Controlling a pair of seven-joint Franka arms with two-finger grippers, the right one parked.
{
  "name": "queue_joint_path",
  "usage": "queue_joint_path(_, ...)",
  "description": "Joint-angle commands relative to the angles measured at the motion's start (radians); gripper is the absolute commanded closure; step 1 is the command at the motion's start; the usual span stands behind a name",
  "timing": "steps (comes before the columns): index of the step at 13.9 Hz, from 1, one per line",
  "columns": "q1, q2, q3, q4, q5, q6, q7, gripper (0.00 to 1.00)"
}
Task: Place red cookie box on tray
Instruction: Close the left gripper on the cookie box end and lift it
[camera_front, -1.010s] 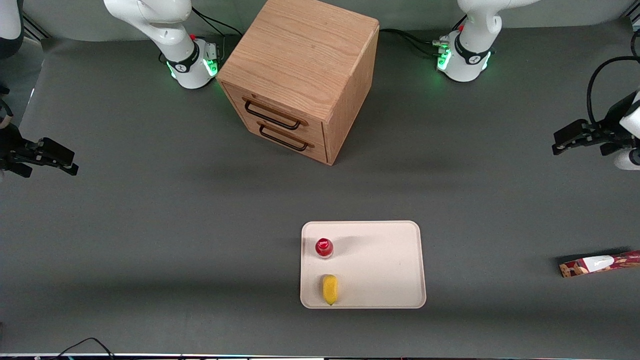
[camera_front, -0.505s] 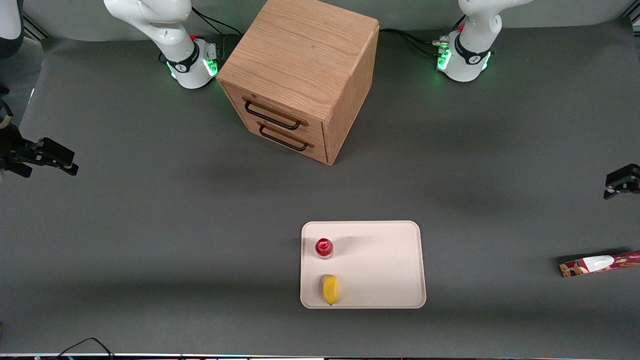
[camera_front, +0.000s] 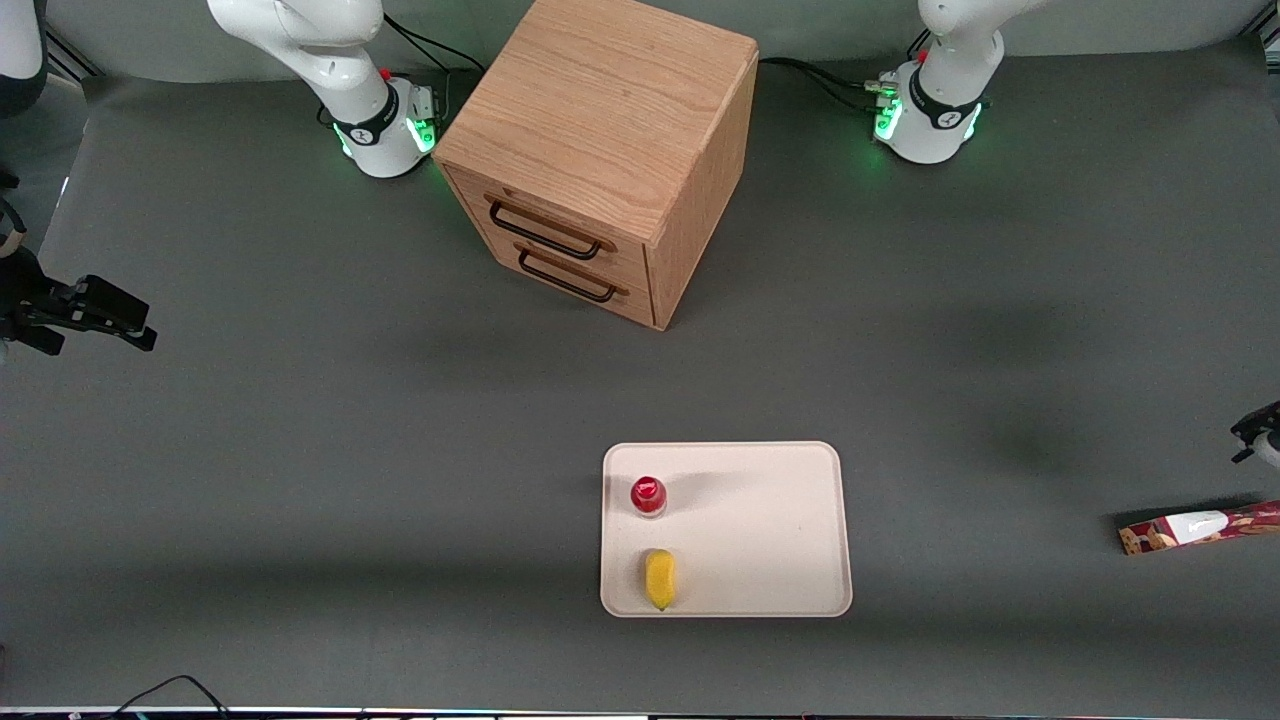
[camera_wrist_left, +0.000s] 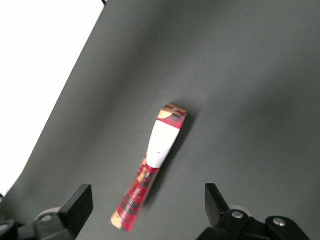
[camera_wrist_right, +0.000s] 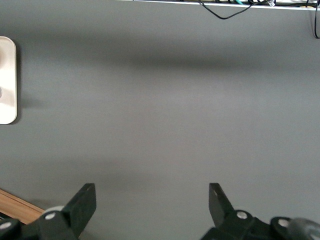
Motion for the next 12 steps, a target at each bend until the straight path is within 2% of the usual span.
queue_joint_path(1,0.008,0.116,-0.009,0.076,0.004,0.052,0.15,0.0)
queue_joint_path(3,0.002,0.164,-0.001,0.099,0.021,0.055,0.185,0.0)
queue_joint_path(5,0.003,0.208,0.021,0.099,0.111,0.086,0.189,0.0)
queue_joint_path(6,0.005,0.221,0.022,0.1,0.128,0.086,0.19,0.0)
queue_joint_path(10,0.02,0.292,0.04,0.152,0.124,0.098,0.244,0.0)
queue_joint_path(12,0.022,0.348,0.042,0.18,0.128,0.162,0.267,0.0)
